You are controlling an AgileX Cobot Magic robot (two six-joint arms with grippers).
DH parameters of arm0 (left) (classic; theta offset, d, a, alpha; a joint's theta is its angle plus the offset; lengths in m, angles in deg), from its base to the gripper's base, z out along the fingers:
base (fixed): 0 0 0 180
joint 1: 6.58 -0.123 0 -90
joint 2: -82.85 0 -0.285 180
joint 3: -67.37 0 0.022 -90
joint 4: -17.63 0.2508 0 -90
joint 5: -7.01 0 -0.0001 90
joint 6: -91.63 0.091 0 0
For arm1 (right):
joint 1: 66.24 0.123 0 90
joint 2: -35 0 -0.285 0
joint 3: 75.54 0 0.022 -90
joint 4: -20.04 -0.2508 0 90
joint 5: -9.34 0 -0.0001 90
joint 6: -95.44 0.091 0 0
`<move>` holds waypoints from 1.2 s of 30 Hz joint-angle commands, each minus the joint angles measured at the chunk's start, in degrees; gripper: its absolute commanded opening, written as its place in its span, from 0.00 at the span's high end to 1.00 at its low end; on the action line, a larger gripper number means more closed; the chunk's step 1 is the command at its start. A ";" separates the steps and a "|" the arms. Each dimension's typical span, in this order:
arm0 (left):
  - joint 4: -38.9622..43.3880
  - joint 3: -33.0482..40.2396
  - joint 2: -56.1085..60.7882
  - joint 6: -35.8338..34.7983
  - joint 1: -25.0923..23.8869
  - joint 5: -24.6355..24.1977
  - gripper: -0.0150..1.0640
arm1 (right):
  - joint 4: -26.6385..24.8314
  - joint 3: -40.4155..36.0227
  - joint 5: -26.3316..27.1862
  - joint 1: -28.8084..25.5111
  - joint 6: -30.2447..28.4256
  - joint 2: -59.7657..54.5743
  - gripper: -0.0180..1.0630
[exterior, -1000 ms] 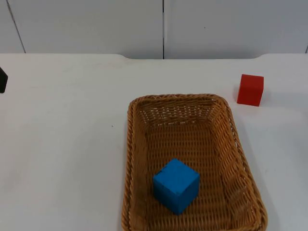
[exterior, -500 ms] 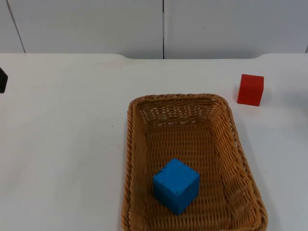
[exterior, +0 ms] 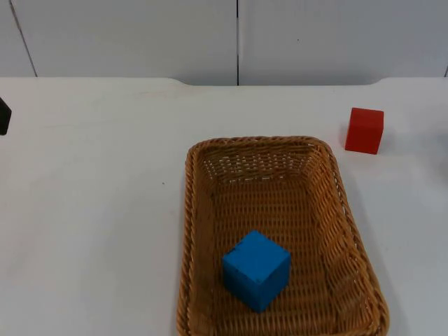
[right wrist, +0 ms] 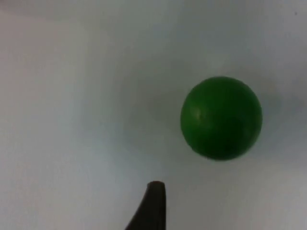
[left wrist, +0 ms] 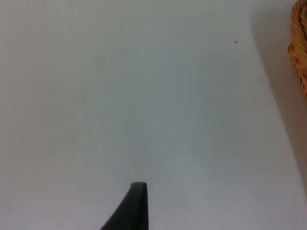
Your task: Place all geometric objects except the red cube into the basket.
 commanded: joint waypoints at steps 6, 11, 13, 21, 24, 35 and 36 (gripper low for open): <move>-0.14 0.21 0.24 -0.10 -0.28 0.43 0.01 | -0.19 0.33 10.34 -0.36 -1.69 -4.35 0.26; -0.24 0.21 0.24 -0.10 -0.28 0.30 0.01 | -0.47 0.33 15.07 -0.26 -1.69 -5.99 0.27; -0.24 0.21 0.24 -0.10 -0.28 0.56 0.01 | -0.99 0.33 15.76 -0.26 -1.69 -6.82 0.27; -0.24 0.21 0.24 -0.10 -0.28 0.79 0.01 | -2.94 0.33 14.66 -0.26 -1.46 -8.30 0.51; -0.24 0.21 0.24 -0.10 -0.28 0.91 0.01 | -3.17 0.33 13.95 -0.26 -1.46 -8.18 0.66; -0.14 0.21 0.24 -0.10 -0.28 0.90 0.01 | -2.93 0.33 6.10 -0.26 -2.90 7.39 0.99; -0.14 0.21 0.24 -0.10 -0.28 0.90 0.01 | -2.93 0.33 3.77 -0.26 -2.88 9.66 0.99</move>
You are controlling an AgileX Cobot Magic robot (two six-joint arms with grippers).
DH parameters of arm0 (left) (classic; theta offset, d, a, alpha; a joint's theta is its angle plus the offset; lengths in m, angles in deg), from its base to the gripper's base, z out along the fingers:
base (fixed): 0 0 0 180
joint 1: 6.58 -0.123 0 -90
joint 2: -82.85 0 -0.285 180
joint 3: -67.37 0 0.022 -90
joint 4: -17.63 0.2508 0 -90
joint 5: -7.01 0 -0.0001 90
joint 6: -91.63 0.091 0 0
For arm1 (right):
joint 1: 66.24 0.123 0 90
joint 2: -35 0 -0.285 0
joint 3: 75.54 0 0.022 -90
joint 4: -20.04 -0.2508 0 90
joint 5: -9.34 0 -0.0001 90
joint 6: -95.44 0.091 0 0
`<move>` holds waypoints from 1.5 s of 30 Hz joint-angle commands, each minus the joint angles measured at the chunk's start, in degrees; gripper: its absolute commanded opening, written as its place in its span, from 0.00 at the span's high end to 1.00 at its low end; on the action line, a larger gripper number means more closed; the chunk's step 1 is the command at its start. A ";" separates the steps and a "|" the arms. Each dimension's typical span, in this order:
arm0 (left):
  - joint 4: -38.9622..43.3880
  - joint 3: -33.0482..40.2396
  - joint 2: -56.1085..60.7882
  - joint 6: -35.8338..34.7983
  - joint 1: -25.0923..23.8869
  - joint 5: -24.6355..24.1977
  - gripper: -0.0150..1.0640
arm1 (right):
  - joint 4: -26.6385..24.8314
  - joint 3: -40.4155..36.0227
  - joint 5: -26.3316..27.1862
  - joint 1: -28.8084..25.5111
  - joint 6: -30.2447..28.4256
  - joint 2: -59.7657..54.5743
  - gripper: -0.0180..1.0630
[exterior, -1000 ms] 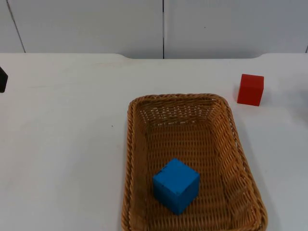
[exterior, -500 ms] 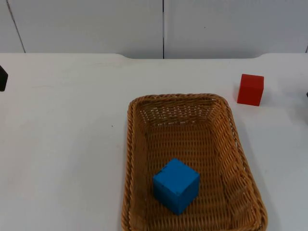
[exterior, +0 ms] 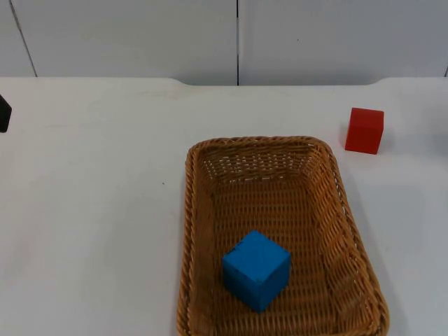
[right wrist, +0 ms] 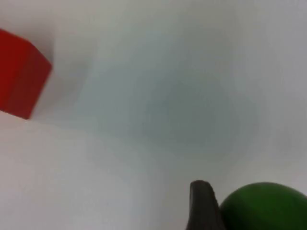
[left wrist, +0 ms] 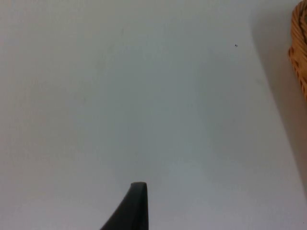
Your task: Place all geometric objects except the red cube into the basket.
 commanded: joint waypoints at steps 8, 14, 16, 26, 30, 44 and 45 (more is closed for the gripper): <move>-0.24 0.21 0.24 -0.20 -0.28 0.47 0.01 | 0.37 0.33 -7.83 -0.26 -0.76 14.56 0.99; -0.14 0.21 0.24 -0.20 -0.28 0.47 0.01 | -0.11 0.33 -9.79 -0.16 -0.76 16.55 0.99; -0.14 0.21 0.24 -0.20 -0.28 0.47 0.01 | -0.40 0.33 -11.22 -0.07 -0.66 16.55 0.99; -0.25 0.21 0.24 -0.20 -0.28 0.47 0.01 | -1.36 0.22 -15.03 9.99 -0.22 16.55 0.99; -0.25 0.21 0.24 -0.20 -0.28 0.47 0.01 | -2.29 -0.75 -13.85 16.95 0.21 16.44 0.99; 0.15 0.21 0.24 -0.20 -0.28 0.34 0.01 | -6.14 -3.20 -2.38 39.27 0.37 4.34 0.99; 0.15 0.21 0.24 -0.20 -0.28 0.34 0.01 | -6.14 -3.20 -0.90 39.72 0.37 3.04 0.99</move>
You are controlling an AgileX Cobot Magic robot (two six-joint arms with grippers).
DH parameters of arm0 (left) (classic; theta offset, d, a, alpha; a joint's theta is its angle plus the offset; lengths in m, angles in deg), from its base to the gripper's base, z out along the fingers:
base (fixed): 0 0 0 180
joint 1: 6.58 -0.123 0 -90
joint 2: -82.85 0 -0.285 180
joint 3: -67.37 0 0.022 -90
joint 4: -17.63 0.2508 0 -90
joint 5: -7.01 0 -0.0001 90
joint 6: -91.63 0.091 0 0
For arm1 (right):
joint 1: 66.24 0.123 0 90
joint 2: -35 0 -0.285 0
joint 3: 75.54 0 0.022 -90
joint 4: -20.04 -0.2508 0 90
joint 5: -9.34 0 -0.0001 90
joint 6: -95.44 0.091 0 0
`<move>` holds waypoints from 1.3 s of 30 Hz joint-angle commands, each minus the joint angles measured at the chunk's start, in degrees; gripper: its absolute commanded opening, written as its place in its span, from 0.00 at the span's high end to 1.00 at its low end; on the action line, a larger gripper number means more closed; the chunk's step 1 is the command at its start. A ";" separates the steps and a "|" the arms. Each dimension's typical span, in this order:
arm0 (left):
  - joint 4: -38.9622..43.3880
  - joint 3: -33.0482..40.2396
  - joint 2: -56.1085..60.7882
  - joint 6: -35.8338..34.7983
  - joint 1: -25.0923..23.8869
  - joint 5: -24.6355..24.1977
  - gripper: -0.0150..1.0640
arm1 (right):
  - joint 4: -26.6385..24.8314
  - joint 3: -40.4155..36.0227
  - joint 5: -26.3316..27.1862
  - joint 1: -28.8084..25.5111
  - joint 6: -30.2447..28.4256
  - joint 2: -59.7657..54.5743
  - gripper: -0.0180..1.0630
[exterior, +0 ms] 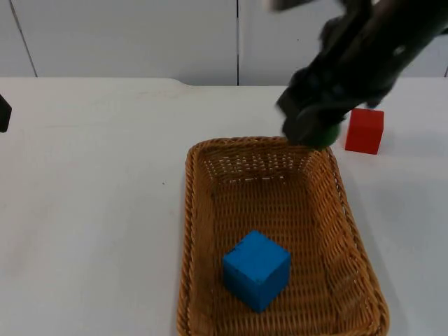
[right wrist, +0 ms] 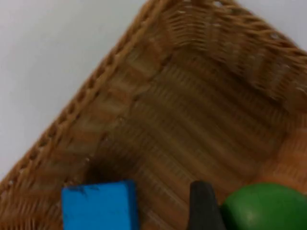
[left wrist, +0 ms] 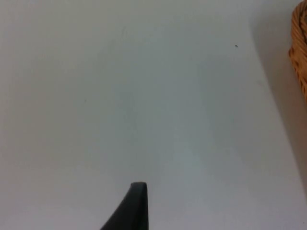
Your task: Place all geometric objects except the red cube into the basket.
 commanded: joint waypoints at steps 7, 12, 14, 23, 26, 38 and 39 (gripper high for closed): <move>-0.08 0.21 0.24 -0.20 -0.28 0.23 0.01 | -0.08 -0.10 12.83 1.65 0.02 -8.99 0.99; -0.08 0.21 0.24 -0.20 -0.28 0.23 0.01 | -0.08 -0.10 16.31 1.65 0.02 -12.13 0.99; -0.08 0.21 0.24 -0.20 -0.28 0.23 0.01 | -0.08 -0.10 17.80 1.65 0.02 -14.49 0.99; -0.19 0.21 0.24 -0.20 -0.28 0.33 0.01 | -0.08 -0.10 18.85 1.65 0.02 -17.98 0.73; -0.19 0.21 0.24 -0.20 -0.28 0.33 0.01 | -0.08 -0.10 18.85 1.65 0.02 -17.78 0.53; -0.19 0.21 0.24 -0.20 -0.28 0.33 0.01 | -1.52 0.00 15.33 1.65 2.09 -5.73 0.20; -0.19 0.21 0.24 -0.20 -0.28 0.33 0.01 | -1.68 0.00 14.90 1.65 2.09 -3.11 0.20</move>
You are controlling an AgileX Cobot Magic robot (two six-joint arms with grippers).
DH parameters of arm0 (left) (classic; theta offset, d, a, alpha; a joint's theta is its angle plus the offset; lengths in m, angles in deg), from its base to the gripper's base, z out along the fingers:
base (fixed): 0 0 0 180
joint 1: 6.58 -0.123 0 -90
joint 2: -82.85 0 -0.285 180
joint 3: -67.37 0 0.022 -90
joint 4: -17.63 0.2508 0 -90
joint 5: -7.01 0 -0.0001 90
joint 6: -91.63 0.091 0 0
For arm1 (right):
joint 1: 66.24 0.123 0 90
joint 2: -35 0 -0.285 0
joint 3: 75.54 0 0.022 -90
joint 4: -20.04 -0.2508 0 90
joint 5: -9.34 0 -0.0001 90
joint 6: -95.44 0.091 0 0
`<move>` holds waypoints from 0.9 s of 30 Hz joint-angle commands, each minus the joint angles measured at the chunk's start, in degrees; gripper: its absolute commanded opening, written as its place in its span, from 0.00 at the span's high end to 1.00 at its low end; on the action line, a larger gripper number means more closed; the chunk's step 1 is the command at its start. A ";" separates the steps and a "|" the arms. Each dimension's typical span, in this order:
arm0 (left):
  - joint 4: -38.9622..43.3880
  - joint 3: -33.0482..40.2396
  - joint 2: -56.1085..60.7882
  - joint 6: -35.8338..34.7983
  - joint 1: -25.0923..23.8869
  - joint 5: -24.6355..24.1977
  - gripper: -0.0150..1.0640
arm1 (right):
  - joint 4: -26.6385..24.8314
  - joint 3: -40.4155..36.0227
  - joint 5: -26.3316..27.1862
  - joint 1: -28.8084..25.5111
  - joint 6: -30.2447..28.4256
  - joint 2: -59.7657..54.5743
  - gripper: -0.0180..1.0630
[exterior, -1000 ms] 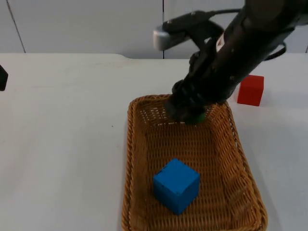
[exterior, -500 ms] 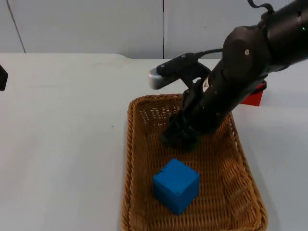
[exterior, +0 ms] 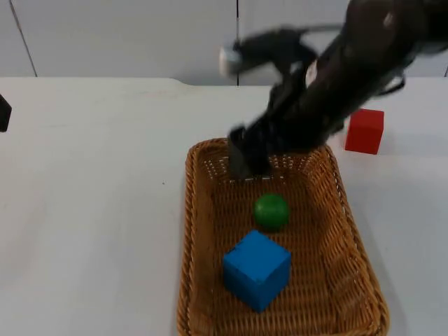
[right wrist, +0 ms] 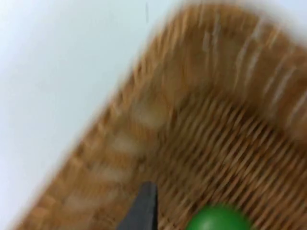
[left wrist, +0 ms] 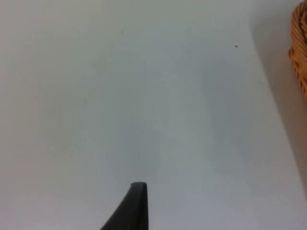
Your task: Place all geometric objects except the red cube into the basket.
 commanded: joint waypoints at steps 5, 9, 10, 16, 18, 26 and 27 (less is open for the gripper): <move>-0.19 0.21 0.24 -0.20 -0.28 0.33 0.01 | -0.52 0.12 -3.29 0.31 0.23 13.10 0.20; -0.19 0.21 0.24 -0.20 -0.28 0.33 0.01 | -0.20 0.01 -5.26 0.31 -0.14 20.13 0.20; -0.19 0.21 0.24 -0.20 -0.28 0.33 0.01 | -0.20 0.01 -5.82 0.31 -0.14 21.16 0.20; -0.19 0.21 0.24 -0.20 -0.28 -0.21 0.01 | -0.20 0.01 -8.74 0.31 -0.14 24.71 0.20; -0.19 0.21 0.73 -0.20 -0.28 -1.35 0.01 | -0.20 -0.08 -9.79 0.31 -0.14 26.56 0.20; -0.46 0.21 11.61 0.44 -0.28 -1.36 0.01 | -0.46 -9.49 -8.16 0.31 -0.14 36.87 0.20; -0.46 0.21 13.53 0.44 -0.28 -1.63 0.01 | -0.46 -11.39 -7.26 0.31 -0.14 38.89 0.20</move>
